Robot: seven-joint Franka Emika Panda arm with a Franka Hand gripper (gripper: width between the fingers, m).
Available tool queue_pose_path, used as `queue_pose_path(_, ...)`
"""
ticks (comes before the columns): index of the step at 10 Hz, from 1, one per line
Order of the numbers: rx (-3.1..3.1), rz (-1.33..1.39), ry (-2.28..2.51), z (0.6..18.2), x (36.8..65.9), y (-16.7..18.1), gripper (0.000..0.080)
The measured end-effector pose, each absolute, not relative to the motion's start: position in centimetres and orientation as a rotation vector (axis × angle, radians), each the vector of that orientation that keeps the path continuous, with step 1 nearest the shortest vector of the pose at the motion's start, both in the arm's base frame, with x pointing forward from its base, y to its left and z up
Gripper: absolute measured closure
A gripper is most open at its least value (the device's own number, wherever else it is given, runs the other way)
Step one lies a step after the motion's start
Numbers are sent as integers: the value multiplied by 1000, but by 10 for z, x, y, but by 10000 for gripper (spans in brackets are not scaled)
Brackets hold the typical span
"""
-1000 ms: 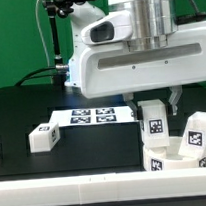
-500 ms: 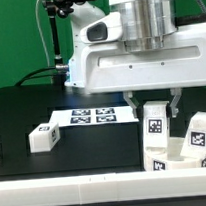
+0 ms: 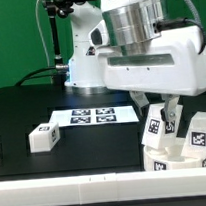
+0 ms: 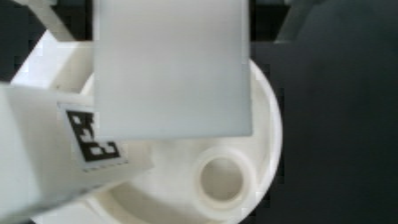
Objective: Assemble stool
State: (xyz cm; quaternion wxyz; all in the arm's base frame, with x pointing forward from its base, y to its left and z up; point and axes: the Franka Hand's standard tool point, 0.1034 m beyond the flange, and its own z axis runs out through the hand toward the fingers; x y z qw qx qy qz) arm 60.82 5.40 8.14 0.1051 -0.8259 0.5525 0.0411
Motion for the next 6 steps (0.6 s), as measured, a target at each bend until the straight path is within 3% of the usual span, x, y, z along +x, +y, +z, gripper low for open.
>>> queue_pose_path(6, -1880, 204, 2165, 76, 609, 49, 456)
